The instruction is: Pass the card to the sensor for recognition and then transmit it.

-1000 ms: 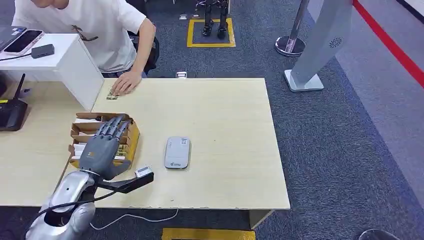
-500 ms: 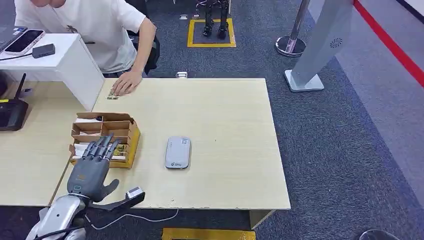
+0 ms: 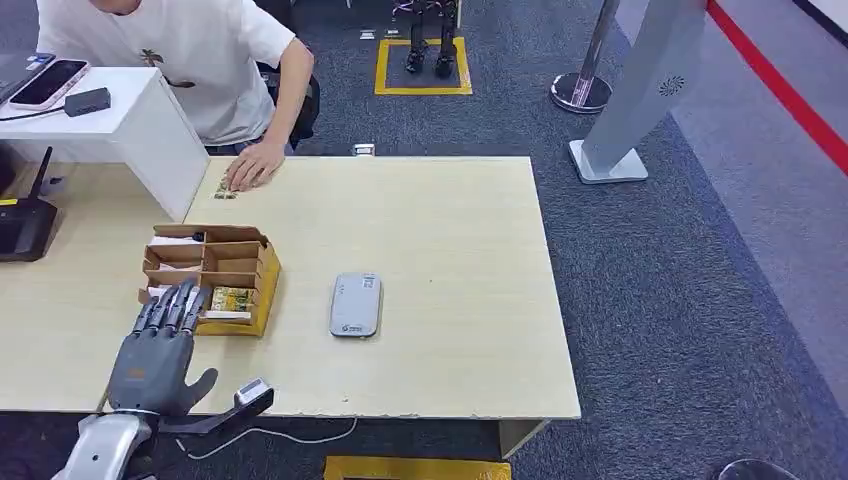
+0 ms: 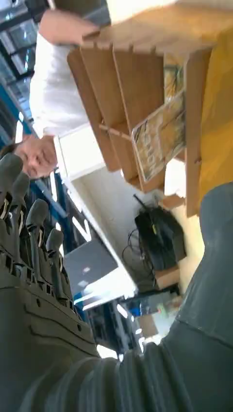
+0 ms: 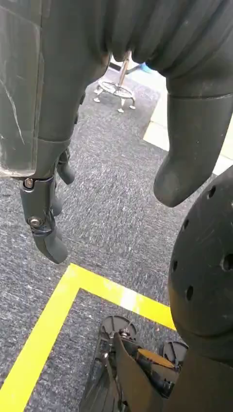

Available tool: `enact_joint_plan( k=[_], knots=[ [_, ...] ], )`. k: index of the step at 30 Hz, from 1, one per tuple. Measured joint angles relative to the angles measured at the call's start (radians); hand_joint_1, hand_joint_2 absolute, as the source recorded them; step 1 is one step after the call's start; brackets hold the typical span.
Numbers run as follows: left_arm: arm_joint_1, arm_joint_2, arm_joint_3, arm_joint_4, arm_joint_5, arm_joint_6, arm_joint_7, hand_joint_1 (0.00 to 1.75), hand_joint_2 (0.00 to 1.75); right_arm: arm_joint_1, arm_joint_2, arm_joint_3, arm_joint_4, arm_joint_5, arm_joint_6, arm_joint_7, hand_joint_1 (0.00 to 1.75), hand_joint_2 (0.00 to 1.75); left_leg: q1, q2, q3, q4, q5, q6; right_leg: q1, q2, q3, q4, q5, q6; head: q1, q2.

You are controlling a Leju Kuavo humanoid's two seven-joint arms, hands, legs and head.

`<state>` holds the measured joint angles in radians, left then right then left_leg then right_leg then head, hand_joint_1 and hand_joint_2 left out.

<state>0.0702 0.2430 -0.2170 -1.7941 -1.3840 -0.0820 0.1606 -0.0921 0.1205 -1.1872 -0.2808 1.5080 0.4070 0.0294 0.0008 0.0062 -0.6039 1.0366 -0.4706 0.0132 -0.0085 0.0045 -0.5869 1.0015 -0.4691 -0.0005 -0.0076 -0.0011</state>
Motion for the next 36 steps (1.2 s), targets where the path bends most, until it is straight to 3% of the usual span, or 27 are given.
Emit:
enact_joint_plan(
  k=[4, 10, 36],
  knots=[
    [0.022, -0.042, 0.085, -0.016, -0.094, 0.022, 0.025, 0.00, 1.75, 0.000, 0.000, -0.003, 0.000, 0.000, 0.000, 0.009, 0.00, 1.75, 0.000, 0.000, 0.000, 0.000, 0.000, 0.000, 0.000, 0.000, 0.000, 0.000, 0.000, 0.000, 0.000, 0.000],
    [0.023, -0.083, 0.161, -0.013, -0.113, 0.019, 0.018, 0.00, 1.75, -0.001, 0.000, -0.003, 0.000, 0.003, 0.000, 0.011, 0.00, 1.75, 0.000, 0.000, 0.000, 0.000, 0.000, 0.000, 0.000, 0.000, 0.000, 0.000, 0.000, 0.000, 0.000, 0.000],
    [-0.098, -0.159, 0.206, 0.127, -0.106, -0.002, -0.039, 0.00, 1.75, -0.006, 0.000, 0.003, 0.000, 0.037, 0.000, 0.006, 0.00, 1.75, 0.000, 0.000, 0.000, 0.000, 0.000, 0.000, 0.000, 0.000, 0.000, 0.000, 0.000, 0.000, 0.000, 0.000]
  ],
)
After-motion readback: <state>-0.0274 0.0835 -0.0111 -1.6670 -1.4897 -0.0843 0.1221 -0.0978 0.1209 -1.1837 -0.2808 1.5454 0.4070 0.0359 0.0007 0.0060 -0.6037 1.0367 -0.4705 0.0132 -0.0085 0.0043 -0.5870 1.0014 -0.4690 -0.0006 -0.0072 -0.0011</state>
